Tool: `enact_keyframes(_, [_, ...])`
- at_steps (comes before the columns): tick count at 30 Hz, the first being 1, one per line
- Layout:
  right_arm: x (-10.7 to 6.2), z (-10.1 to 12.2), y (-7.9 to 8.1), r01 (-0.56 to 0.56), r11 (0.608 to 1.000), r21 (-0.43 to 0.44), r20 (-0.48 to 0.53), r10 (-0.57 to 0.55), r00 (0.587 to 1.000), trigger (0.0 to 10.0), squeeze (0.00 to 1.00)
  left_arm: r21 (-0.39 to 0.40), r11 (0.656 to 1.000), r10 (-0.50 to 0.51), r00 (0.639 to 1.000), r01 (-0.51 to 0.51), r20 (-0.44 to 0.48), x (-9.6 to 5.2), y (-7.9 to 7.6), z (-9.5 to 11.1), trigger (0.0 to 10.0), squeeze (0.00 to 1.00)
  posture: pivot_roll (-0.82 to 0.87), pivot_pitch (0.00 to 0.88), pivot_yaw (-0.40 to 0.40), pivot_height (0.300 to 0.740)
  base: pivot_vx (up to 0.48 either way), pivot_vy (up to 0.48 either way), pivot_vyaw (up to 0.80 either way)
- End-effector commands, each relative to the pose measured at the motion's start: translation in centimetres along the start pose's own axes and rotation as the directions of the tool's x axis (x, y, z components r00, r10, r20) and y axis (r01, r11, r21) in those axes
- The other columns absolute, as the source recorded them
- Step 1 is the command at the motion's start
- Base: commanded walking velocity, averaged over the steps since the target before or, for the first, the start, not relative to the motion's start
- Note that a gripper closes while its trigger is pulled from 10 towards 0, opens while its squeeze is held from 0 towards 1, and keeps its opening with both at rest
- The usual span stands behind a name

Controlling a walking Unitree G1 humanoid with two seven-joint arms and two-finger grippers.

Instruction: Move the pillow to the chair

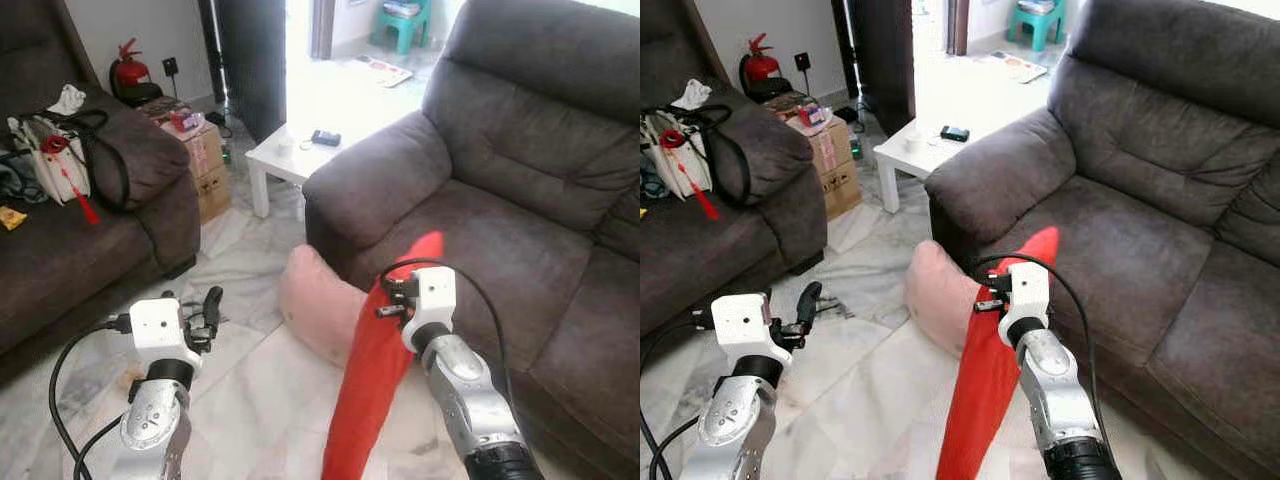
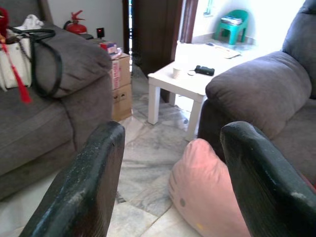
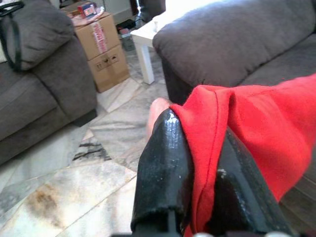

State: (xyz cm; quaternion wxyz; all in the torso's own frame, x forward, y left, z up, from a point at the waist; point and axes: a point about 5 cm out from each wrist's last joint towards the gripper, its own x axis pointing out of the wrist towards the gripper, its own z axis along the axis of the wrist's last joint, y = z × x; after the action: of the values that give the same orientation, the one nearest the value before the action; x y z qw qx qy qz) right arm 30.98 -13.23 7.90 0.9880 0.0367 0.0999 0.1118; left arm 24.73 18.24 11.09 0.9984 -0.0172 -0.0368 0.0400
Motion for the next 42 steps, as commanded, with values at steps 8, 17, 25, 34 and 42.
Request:
enact_keyframes(8, [0.8, 3.6, 0.7, -0.029, 0.999, -0.028, 0.146, 0.033, 0.989, 10.0, 0.0, 0.085, 0.996, 0.004, 1.0, -0.003, -0.019, 0.1, 0.1, -0.3, 10.0, 0.0, 0.07, 0.0, -0.042, 0.74, 0.0, -0.265, -0.8])
enact_keyframes(17, [0.9, 3.5, 0.7, -0.026, 0.999, -0.031, 0.142, 0.03, 0.989, 10.0, 0.0, 0.066, 0.998, 0.005, 1.0, -0.004, -0.023, 0.1, 0.1, -0.4, 10.0, 0.0, 0.07, 0.0, -0.043, 0.74, 0.0, -0.085, -0.8])
enact_keyframes(25, [0.9, 3.5, 0.8, -0.03, 0.999, -0.033, 0.14, 0.035, 0.99, 10.0, 0.0, 0.061, 0.998, 0.003, 1.0, -0.002, -0.021, 0.1, 0.0, -0.4, 10.0, 0.0, 0.07, 0.0, -0.045, 0.74, 0.0, 0.0, -0.8])
enact_keyframes(34, [1.0, 3.9, 0.9, -0.044, 0.999, -0.03, 0.164, 0.049, 0.985, 10.0, 0.0, 0.059, 0.998, 0.001, 1.0, 0.0, -0.021, 0.2, 0.0, -0.4, 10.0, 0.0, 0.08, 0.0, -0.046, 0.74, 0.0, 0.0, -0.22])
enact_keyframes(42, [1.3, 4.6, 0.8, -0.15, 0.982, -0.118, 0.16, 0.168, 0.973, 10.0, 0.0, 0.057, 0.998, -0.005, 1.0, 0.006, -0.018, 0.4, -0.1, -0.3, 10.0, 0.0, 0.08, 0.0, -0.042, 0.74, 0.0, 0.0, 0.0])
